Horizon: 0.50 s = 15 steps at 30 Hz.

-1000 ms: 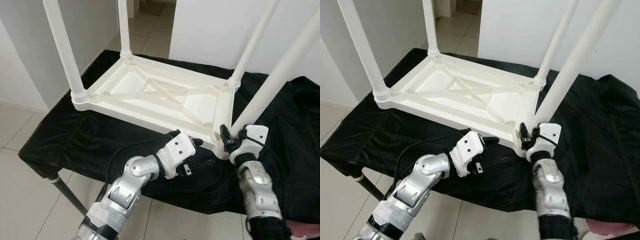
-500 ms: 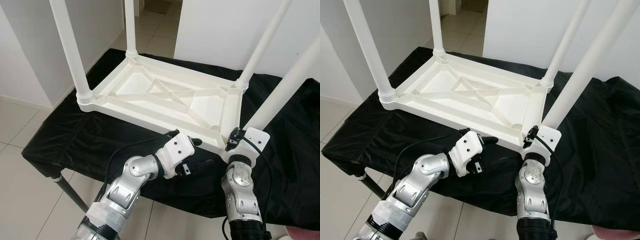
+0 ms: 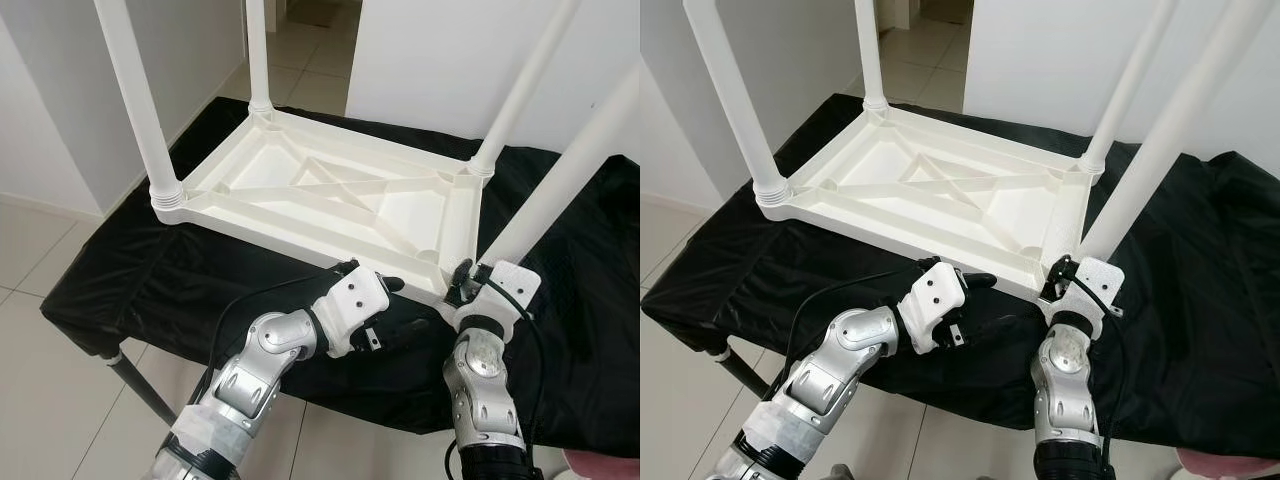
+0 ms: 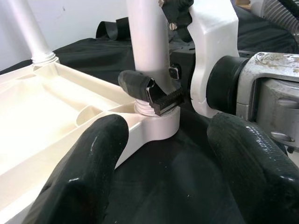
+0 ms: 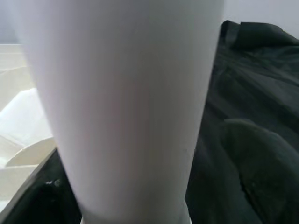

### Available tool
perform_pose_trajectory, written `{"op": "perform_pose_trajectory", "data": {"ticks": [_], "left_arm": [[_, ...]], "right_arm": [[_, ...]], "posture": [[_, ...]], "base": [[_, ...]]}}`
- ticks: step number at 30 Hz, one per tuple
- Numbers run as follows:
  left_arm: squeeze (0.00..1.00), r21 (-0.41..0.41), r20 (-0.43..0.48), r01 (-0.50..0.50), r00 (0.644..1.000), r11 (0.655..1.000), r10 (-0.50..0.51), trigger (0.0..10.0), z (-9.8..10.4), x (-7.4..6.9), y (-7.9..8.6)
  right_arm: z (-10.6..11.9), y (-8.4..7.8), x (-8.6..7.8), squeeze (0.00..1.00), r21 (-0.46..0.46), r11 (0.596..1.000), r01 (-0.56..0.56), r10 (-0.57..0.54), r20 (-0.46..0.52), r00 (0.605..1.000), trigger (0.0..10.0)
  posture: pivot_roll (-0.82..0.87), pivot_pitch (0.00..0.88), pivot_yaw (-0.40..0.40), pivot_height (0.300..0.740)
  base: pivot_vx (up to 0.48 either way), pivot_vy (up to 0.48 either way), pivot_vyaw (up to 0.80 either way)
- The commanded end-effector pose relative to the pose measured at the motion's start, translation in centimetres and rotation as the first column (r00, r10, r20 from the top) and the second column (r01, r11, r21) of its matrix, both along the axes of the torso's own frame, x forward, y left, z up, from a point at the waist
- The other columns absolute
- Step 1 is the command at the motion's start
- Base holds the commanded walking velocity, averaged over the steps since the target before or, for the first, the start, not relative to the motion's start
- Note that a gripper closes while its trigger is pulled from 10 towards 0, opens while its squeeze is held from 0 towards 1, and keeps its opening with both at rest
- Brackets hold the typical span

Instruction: Building children table

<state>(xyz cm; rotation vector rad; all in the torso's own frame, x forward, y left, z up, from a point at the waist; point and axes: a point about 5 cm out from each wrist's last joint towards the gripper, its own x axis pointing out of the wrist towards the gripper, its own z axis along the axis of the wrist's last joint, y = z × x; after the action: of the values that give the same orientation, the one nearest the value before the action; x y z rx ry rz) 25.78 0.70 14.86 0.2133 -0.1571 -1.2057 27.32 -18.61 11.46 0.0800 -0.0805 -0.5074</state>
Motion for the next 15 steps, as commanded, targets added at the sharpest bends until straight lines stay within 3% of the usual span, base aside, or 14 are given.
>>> {"op": "perform_pose_trajectory", "data": {"ticks": [1,5,6,9,10,12,15], "left_arm": [[0.0,-0.003,0.002,-0.04,0.999,0.999,0.04,10.0,0.0,0.0,0.0],[0.0,-0.006,0.003,-0.04,0.999,0.999,0.04,10.0,0.1,0.0,-0.2],[0.0,-0.006,0.002,-0.039,0.999,0.999,0.039,10.0,0.0,-0.1,-0.2],[0.0,-0.006,0.002,-0.038,0.999,0.999,0.038,10.0,0.0,-0.1,-0.2],[0.0,-0.005,0.001,-0.037,0.999,0.999,0.037,10.0,0.0,-0.1,-0.2],[0.0,0.005,0.003,-0.034,0.999,0.999,0.034,10.0,-0.2,-0.3,-0.1],[0.0,0.007,0.003,-0.033,0.999,0.999,0.033,10.0,-0.2,-0.3,0.0]], "right_arm": [[-0.4,0.5,-0.3,1.0,0.021,1.0,-0.014,0.014,-0.003,1.0,10.0],[-0.4,-0.2,-0.3,1.0,-0.01,0.996,-0.092,0.092,0.001,0.996,10.0],[-0.3,-0.4,-0.3,0.19,-0.019,0.992,-0.127,0.127,0.015,0.992,10.0],[-0.1,-0.5,-0.4,0.19,-0.027,0.988,-0.15,0.15,0.024,0.988,10.0],[-0.1,-0.6,-0.4,0.0,-0.034,0.985,-0.17,0.171,0.03,0.985,10.0],[0.2,-0.6,-0.1,0.0,-0.06,0.954,-0.294,0.297,0.044,0.954,10.0],[0.3,-0.5,-0.1,0.0,-0.072,0.938,-0.339,0.342,0.044,0.939,10.0]], "posture": [[-0.05,0.0,-0.04,0.74],[-0.05,0.0,-0.042,0.74],[-0.06,0.0,-0.042,0.74],[-0.06,0.0,-0.042,0.74],[-0.06,0.0,-0.043,0.74],[-0.06,0.0,-0.039,0.74],[-0.06,0.0,-0.039,0.74]], "base": [[0.0,0.0,0.0],[0.0,0.0,0.0],[0.0,0.0,0.0],[0.0,0.0,0.0],[0.0,0.0,0.0],[0.0,0.0,0.0],[0.0,0.0,0.0]]}}
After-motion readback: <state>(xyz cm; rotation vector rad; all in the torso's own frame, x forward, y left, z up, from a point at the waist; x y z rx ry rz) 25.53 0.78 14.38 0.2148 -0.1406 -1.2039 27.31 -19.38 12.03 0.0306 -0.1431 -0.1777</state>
